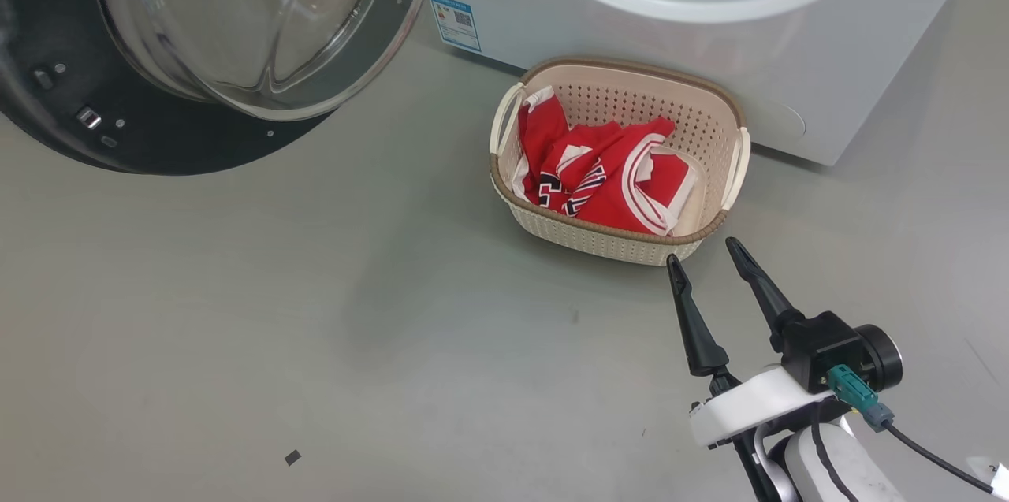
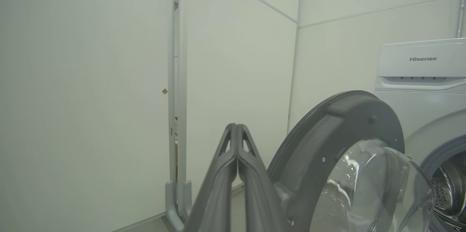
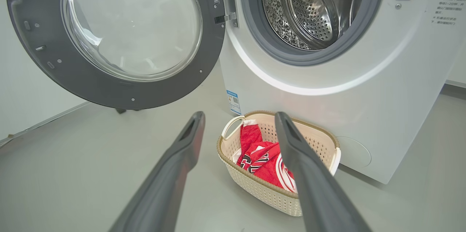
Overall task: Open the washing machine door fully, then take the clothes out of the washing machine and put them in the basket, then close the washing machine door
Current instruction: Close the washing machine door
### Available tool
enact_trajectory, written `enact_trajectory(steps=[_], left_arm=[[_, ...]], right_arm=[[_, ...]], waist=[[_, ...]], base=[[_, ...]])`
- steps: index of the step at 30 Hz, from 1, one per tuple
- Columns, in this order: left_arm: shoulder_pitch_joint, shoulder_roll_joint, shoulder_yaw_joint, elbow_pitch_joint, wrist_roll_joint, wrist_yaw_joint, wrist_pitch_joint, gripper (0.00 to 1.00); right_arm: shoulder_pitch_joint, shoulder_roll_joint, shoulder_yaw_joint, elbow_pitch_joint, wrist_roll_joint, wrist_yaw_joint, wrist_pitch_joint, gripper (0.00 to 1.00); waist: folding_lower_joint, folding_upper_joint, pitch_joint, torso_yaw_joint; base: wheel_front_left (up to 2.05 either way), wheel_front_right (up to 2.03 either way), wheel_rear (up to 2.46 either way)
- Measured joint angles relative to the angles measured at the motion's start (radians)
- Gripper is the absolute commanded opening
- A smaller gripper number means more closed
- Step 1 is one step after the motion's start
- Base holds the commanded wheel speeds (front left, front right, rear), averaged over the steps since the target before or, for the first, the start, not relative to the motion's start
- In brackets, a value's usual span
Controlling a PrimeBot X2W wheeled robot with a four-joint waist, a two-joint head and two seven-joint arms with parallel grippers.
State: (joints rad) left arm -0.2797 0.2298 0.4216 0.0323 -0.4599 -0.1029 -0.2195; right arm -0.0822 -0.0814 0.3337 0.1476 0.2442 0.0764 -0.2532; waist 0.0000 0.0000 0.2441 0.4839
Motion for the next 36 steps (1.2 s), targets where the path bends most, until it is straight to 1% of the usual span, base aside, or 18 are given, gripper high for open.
enact_trajectory(steps=[4,6,9,12,13,15,17,20,21,24,29,32,36], left_arm=[[-0.088,0.001,0.099,0.131,-0.204,-0.001,0.106,0.00],[-0.139,0.011,0.138,0.203,-0.299,-0.001,0.174,0.00],[-0.205,0.022,0.189,0.298,-0.415,0.002,0.273,0.00],[-0.279,0.040,0.265,0.378,-0.534,0.034,0.351,0.00],[-0.311,0.044,0.300,0.398,-0.581,0.051,0.372,0.00],[-0.385,0.050,0.361,0.438,-0.663,0.092,0.403,0.00],[-0.451,0.064,0.403,0.479,-0.718,0.139,0.441,0.00],[-0.521,0.092,0.465,0.532,-0.768,0.206,0.465,0.00],[-0.535,0.106,0.481,0.549,-0.776,0.221,0.471,0.00],[-0.558,0.150,0.489,0.607,-0.777,0.222,0.510,0.00],[-0.588,0.181,0.502,0.675,-0.777,0.222,0.518,0.00],[-0.592,0.201,0.492,0.710,-0.759,0.222,0.527,0.00],[-0.606,0.215,0.484,0.747,-0.748,0.222,0.528,0.00]], right_arm=[[-0.015,-0.012,0.001,-0.003,-0.007,0.000,0.000,1.00],[-0.021,-0.013,0.003,-0.003,-0.008,0.000,0.001,1.00],[-0.025,-0.014,0.009,-0.003,-0.010,0.000,0.001,1.00],[-0.036,-0.015,0.013,-0.003,-0.013,0.000,0.001,1.00],[-0.039,-0.015,0.014,-0.003,-0.016,0.000,0.001,1.00],[-0.042,-0.015,0.014,-0.003,-0.017,0.000,0.001,1.00],[-0.042,-0.017,0.014,-0.003,-0.017,0.000,0.002,1.00],[-0.044,-0.020,0.016,-0.002,-0.019,0.000,0.003,1.00],[-0.046,-0.019,0.018,-0.003,-0.020,0.000,0.005,1.00],[-0.059,-0.018,0.020,-0.006,-0.024,0.000,0.010,1.00],[-0.064,-0.017,0.021,-0.006,-0.025,0.000,0.010,1.00],[-0.066,-0.016,0.021,-0.006,-0.025,0.000,0.010,1.00],[-0.074,-0.016,0.022,-0.006,-0.025,0.000,0.010,1.00]], waist=[[0.0000,0.0000,0.029,-0.019],[0.0000,0.0000,0.041,-0.030],[0.0000,0.0000,0.056,-0.047],[0.0000,0.0000,0.069,-0.064],[0.0000,0.0000,0.073,-0.070],[0.0000,0.0000,0.079,-0.082],[0.0000,0.0000,0.085,-0.093],[0.0000,0.0000,0.093,-0.108],[0.0000,0.0000,0.095,-0.113],[0.0000,0.0000,0.105,-0.131],[0.0000,0.0000,0.119,-0.148],[0.0000,0.0000,0.127,-0.159],[0.0000,0.0000,0.134,-0.173]], base=[[0.00,0.00,0.00],[0.00,0.00,0.00],[0.00,0.00,0.00],[0.00,0.00,0.00],[0.00,0.00,0.00],[0.00,0.00,0.00],[0.00,0.00,0.00],[0.00,0.00,0.00],[0.00,0.00,0.00],[0.00,0.00,0.00],[0.00,0.00,0.00],[0.00,0.00,0.00],[0.00,0.00,0.00]])
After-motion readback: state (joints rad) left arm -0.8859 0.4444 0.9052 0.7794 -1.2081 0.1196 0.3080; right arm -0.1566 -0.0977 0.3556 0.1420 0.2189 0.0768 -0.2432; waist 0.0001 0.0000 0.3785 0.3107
